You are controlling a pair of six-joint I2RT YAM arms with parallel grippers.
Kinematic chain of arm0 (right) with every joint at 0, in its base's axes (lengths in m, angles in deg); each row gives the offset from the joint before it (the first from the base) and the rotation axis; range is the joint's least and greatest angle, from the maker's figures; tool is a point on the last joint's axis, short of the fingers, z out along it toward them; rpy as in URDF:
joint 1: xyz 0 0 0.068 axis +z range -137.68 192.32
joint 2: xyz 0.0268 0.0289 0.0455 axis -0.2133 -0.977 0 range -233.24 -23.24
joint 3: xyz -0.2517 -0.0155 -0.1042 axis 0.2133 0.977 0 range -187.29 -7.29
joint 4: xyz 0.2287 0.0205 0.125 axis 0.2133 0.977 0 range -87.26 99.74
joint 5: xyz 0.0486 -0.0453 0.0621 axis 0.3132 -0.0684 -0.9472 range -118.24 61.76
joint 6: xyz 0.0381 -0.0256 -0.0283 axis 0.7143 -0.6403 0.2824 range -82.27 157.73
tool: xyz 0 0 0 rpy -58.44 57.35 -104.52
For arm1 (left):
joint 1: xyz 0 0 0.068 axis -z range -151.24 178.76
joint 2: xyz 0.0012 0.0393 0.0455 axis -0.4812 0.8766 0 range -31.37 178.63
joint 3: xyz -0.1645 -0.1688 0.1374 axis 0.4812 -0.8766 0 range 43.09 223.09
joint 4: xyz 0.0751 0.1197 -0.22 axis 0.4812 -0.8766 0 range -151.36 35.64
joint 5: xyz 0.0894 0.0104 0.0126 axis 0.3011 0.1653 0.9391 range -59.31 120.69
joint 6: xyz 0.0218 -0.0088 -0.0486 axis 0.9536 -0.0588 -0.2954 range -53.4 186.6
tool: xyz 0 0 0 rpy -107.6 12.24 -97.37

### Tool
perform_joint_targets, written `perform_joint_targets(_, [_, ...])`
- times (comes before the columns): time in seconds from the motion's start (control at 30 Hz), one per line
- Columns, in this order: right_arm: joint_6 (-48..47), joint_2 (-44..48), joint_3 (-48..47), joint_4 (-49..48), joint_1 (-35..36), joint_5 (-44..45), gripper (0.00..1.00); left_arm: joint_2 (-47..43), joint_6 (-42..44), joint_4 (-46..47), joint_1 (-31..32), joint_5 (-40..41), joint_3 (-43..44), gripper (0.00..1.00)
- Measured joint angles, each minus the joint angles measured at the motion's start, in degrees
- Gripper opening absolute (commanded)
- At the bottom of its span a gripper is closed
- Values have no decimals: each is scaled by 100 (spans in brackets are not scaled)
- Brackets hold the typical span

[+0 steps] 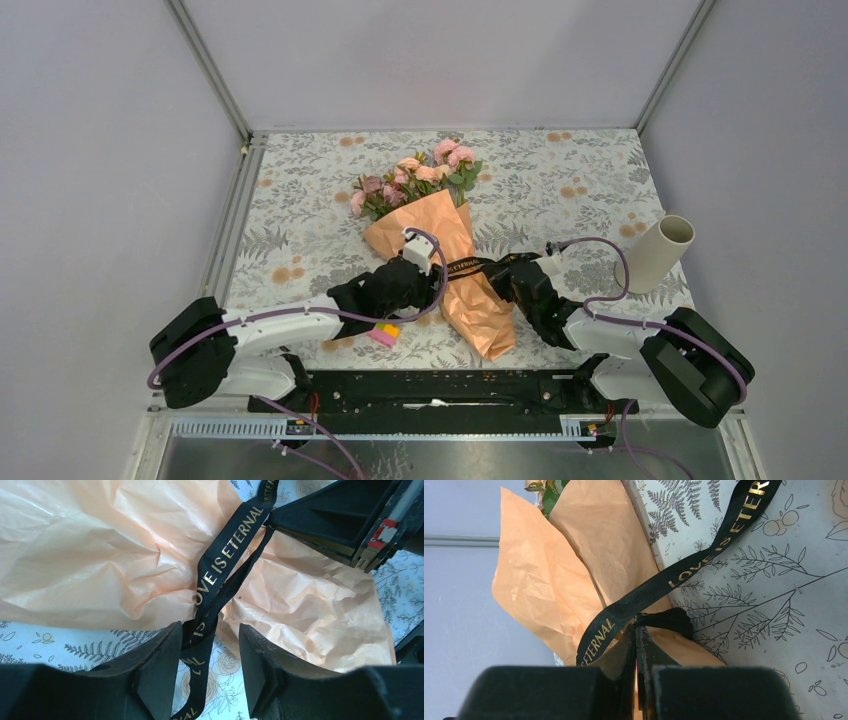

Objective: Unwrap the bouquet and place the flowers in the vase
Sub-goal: Untie the ribbon from the wrapping paper.

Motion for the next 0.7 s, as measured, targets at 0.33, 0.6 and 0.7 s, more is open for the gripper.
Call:
perform_joint_targets(0.33, [17,-2,0,-2,0,0,0,280,114,4,0,-70,52,45])
perform_joint_targets(0.6, [42,-52,0,-20,0,-4,0,400,114,0,0,-101,50,38])
perform_joint_targets(0.7, [42,-52,2,-35,0,-4,0,404,116,2,9,-96,46,30])
